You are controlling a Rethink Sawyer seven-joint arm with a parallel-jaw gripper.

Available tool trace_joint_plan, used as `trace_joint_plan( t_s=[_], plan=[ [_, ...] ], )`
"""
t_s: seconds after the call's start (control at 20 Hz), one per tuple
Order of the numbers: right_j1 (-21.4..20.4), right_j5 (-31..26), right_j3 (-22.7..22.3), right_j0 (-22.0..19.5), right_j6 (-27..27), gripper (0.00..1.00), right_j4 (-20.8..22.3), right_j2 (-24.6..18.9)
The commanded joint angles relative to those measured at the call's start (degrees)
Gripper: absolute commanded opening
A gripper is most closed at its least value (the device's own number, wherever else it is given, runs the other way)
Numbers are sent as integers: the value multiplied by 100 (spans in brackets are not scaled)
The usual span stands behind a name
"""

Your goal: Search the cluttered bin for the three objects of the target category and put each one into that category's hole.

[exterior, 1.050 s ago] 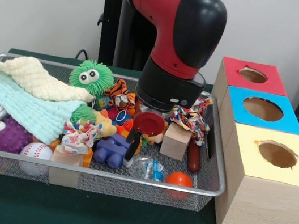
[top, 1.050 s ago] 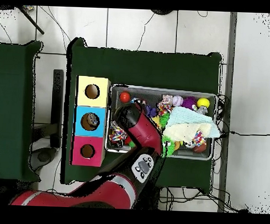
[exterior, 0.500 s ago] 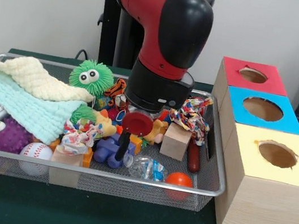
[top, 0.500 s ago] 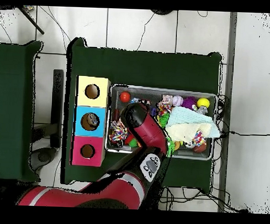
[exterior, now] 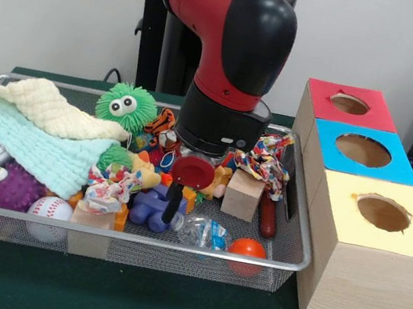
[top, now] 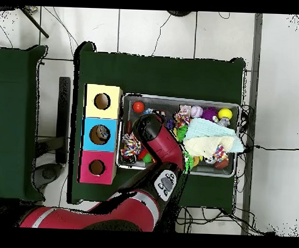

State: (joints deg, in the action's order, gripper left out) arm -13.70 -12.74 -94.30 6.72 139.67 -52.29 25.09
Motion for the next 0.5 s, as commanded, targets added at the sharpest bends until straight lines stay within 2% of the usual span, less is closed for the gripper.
trace_joint_plan(
  t_s=[0.05, 0.5],
  plan=[
    [221, -676, 274, 110, 1250, 100, 75, -552],
    [496, -625, 495, 340, 1337, 100, 74, -187]
  ],
)
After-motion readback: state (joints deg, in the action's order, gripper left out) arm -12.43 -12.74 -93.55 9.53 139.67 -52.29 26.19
